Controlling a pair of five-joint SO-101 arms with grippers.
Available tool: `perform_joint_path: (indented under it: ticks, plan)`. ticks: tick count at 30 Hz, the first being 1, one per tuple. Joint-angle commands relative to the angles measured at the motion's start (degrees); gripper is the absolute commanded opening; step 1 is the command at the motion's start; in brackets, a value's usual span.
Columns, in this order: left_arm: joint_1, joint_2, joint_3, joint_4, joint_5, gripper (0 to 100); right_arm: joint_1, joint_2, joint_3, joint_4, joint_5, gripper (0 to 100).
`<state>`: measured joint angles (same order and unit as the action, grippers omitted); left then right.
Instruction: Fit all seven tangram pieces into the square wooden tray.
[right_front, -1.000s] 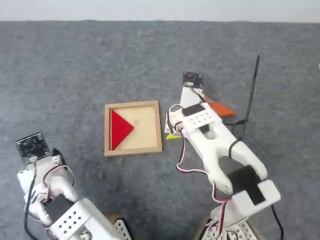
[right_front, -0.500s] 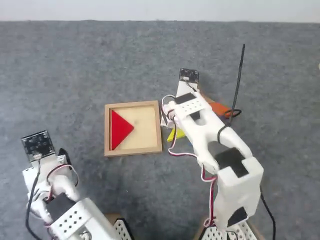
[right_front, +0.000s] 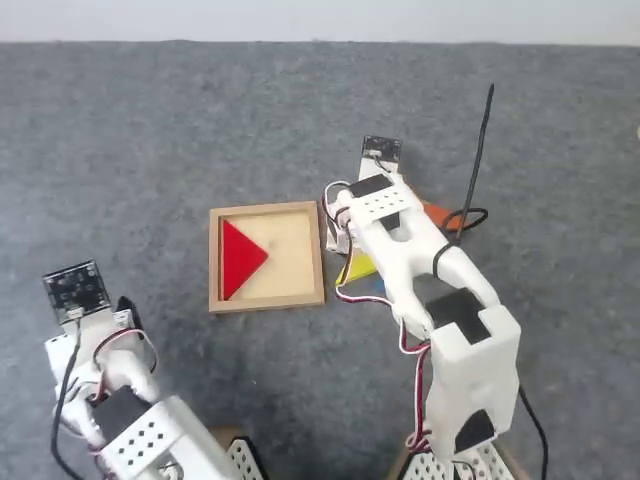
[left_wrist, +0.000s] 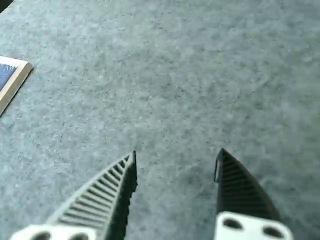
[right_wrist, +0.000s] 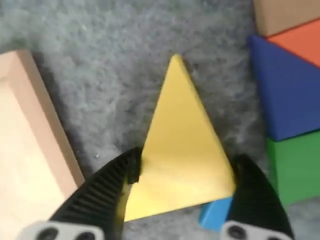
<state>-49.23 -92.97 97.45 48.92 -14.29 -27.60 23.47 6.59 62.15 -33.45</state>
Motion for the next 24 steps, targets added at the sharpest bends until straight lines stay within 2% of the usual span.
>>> perform_joint_path:
  ticks: [1,8,16,20,24]
  plan:
    - [0.2,-0.6,-0.6,0.4,0.5,24,-0.2,-4.3,-1.1,0.5,-0.1,12.5]
    - [0.2,-0.6,-0.6,0.4,0.5,24,-0.2,-7.3,-1.1,0.6,3.5,6.6]
    - [0.2,-0.6,-0.6,0.4,0.5,24,-0.6,-12.1,-1.1,1.2,4.5,6.1]
    - [0.2,-0.6,-0.6,0.4,0.5,24,-0.7,-14.0,-1.0,7.4,13.4,9.6]
    - [0.2,-0.6,-0.6,0.4,0.5,24,-4.8,-17.2,2.4,11.9,18.9,14.0]
